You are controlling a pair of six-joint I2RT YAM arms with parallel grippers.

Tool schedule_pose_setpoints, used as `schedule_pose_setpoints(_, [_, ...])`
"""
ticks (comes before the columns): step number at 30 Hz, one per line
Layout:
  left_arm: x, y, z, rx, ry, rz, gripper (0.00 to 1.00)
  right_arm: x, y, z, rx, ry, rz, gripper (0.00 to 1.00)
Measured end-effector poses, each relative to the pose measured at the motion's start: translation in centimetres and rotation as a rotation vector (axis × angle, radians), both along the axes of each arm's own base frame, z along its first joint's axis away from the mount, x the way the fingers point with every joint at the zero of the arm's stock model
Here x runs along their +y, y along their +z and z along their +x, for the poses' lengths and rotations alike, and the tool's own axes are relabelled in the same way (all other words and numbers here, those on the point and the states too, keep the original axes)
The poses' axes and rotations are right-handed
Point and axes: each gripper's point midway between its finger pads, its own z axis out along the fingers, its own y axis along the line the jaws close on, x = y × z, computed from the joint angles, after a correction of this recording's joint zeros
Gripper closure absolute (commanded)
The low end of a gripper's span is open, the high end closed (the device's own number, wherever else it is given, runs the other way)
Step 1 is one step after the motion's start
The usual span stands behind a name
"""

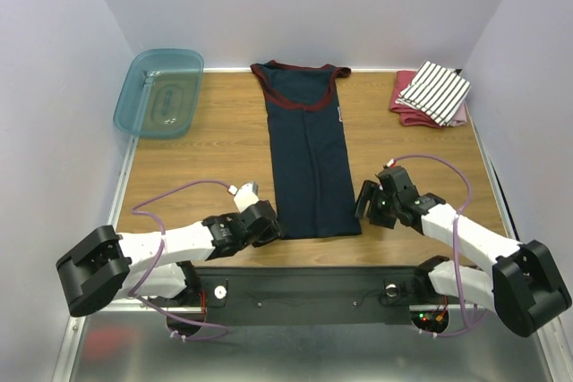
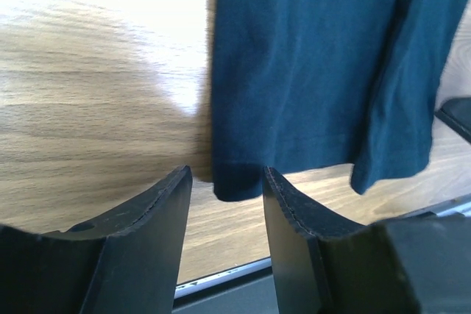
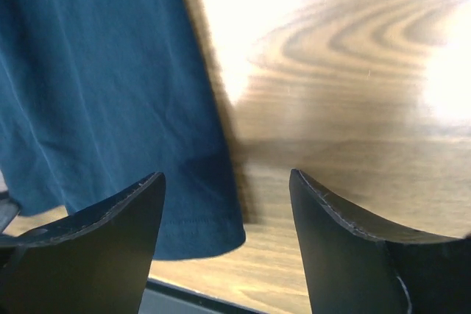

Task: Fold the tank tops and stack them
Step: Fold the tank top

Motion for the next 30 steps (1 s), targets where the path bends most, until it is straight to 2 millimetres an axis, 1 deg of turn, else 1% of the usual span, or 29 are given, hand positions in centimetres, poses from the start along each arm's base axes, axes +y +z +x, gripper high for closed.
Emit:
schedule_pose_setpoints(4, [0.2,-1.0,-0.2,0.025,0.015,0.017,0.47,0.1,-0.2,-1.0,0.020,-0.008,0.034,0.30])
schedule_pose_setpoints(6, [0.1,-1.0,-0.1,0.026,0.019,0.009,0.47,0.2,-0.3,-1.4,0.024,-0.011,0.049,0.31])
schedule_pose_setpoints(11, [-0.5,-1.1,0.1,0.030,0.031,-0.012,0.52,0.5,-0.3,-2.2,0.024,-0.015,0.090,0.34])
schedule_pose_setpoints(14, [-0.8,-1.2,0.2,0.034,0.034,-0.021,0.56,0.5,-0.4,-2.3,0.021,-0.022,0.102,0.38])
schedule_pose_setpoints(15, [-0.9,-1.2,0.1,0.034,0.034,-0.024,0.57,0.5,-0.5,-2.4,0.023,-0.021,0.104,0.41])
schedule_pose_setpoints(19, [-1.0,-1.3,0.0,0.039,0.032,-0.026,0.64,0.6,-0.6,-2.6,0.028,-0.026,0.116,0.45])
schedule_pose_setpoints(21, [-1.0,-1.4,-0.1,0.041,0.031,-0.025,0.66,0.6,-0.7,-2.7,0.030,-0.029,0.119,0.46])
schedule_pose_setpoints(24, [-1.0,-1.4,-0.2,0.044,0.033,-0.024,0.70,0.8,-0.8,-2.9,0.035,-0.024,0.127,0.46])
schedule_pose_setpoints(30, [-0.7,-1.6,-0.3,0.046,0.034,-0.019,0.73,1.4,-0.9,-3.3,0.041,-0.009,0.147,0.47])
